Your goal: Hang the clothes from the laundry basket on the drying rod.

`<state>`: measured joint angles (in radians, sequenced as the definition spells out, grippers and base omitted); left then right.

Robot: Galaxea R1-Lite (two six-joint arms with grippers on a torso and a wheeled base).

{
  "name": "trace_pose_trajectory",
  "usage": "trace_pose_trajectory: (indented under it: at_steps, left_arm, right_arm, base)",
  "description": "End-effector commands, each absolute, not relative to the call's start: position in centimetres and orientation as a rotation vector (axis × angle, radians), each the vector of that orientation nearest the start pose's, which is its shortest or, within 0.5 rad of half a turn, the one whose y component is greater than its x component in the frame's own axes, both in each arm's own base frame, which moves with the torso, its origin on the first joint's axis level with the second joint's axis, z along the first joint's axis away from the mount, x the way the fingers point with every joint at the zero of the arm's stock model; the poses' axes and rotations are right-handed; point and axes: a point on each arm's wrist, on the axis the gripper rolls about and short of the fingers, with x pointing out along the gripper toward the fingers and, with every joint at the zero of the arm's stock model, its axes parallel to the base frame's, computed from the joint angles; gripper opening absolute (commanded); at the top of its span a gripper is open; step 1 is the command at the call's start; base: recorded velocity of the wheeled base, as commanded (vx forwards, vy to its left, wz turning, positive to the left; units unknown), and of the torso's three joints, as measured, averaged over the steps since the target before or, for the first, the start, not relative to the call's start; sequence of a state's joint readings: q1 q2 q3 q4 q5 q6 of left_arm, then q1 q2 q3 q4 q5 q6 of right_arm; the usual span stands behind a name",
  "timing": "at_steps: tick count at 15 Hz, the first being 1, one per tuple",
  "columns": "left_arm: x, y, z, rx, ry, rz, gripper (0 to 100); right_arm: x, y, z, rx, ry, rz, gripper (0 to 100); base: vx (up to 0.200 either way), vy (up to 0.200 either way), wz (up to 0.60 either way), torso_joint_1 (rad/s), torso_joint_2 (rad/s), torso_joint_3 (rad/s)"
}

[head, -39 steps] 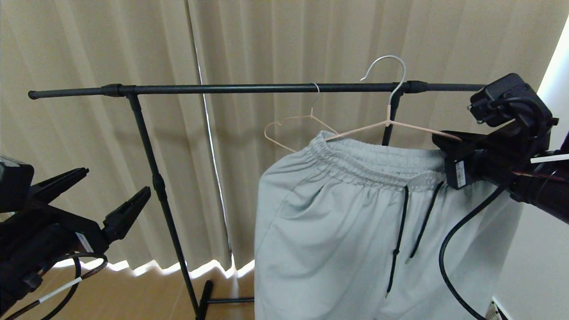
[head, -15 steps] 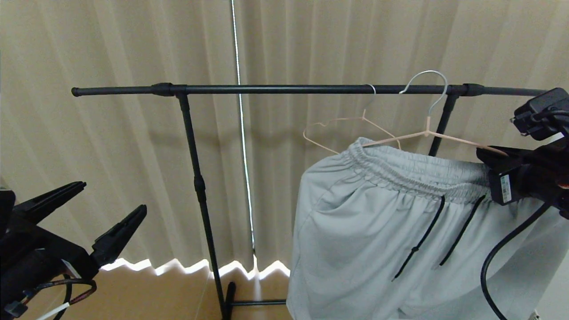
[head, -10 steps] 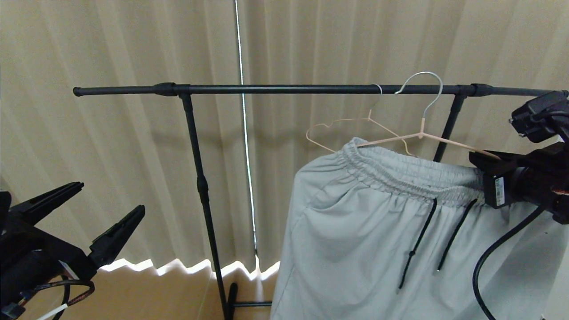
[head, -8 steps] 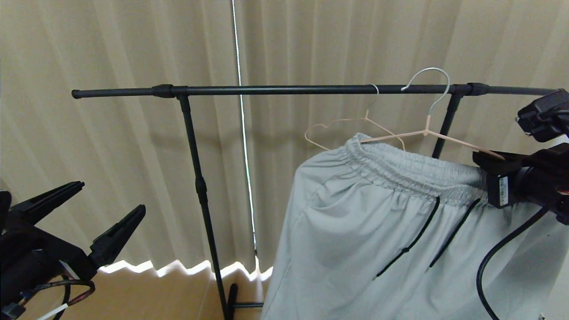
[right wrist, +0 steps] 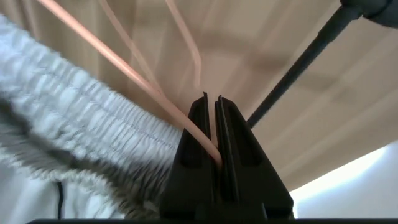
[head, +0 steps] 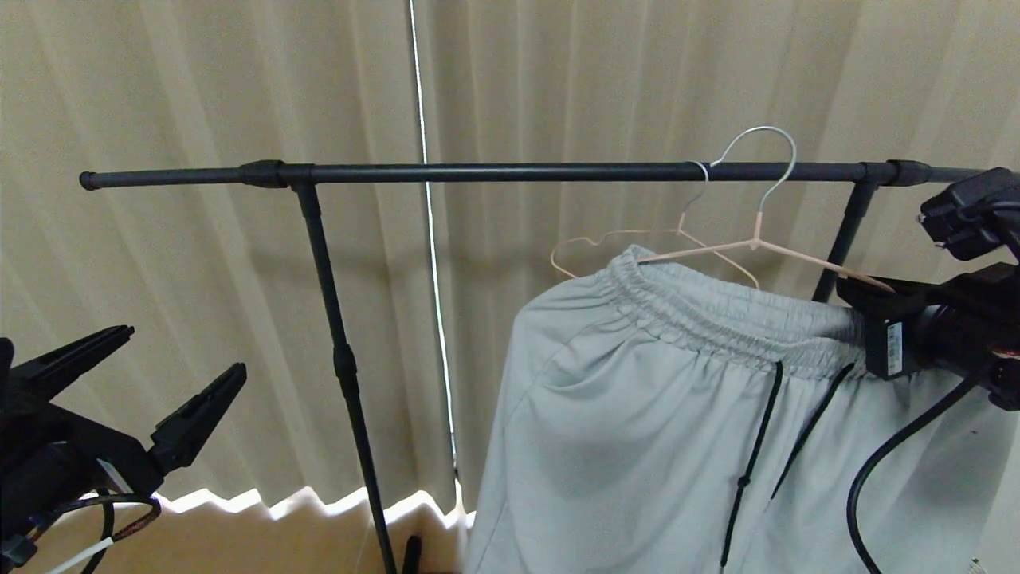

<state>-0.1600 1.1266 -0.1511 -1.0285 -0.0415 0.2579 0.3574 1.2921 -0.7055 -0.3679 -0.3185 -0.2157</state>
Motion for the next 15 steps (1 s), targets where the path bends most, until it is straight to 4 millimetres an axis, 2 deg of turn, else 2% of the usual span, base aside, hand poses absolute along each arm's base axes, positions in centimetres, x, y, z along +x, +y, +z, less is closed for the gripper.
trace_pose_trajectory:
  at_steps: [1,2,5,9,10,15]
  left_arm:
    - [13.2,-2.2,17.3,0.254,-0.073,-0.195,100]
    - [13.2,-2.3,17.2,0.256,-0.071,-0.199,100]
    - [13.1,-2.3,17.2,0.257,-0.075,-0.207,100]
    - [13.2,-2.3,17.1,0.257,-0.071,-0.209,100]
    - [13.1,-2.3,17.2,0.257,-0.074,-0.209,100]
    - [13.0,-2.3,17.3,0.257,-0.082,-0.208,100]
  right_arm:
    - [19.3,7.0,23.3,-0.290,0.198,0.083,0]
    - [19.3,7.3,23.4,-0.291,0.194,0.097,0]
    - [20.4,8.3,23.8,-0.298,0.192,0.100,0]
    - [21.6,11.7,23.6,-0.336,0.206,0.094,0]
    - [22.5,13.1,23.7,-0.344,0.206,0.098,0]
    - [26.6,15.5,22.7,-0.374,0.254,0.023,0]
  base:
    - [0.200,0.000,0.00,0.002,0.00,0.007]
    - [0.200,0.000,0.00,0.002,0.00,-0.002]
    - [0.000,0.000,0.00,0.000,0.00,0.000]
    - [0.000,0.000,0.00,0.000,0.00,0.000]
    - [0.000,0.000,0.00,0.000,0.00,0.000]
    - [0.000,0.000,0.00,0.000,0.00,0.000]
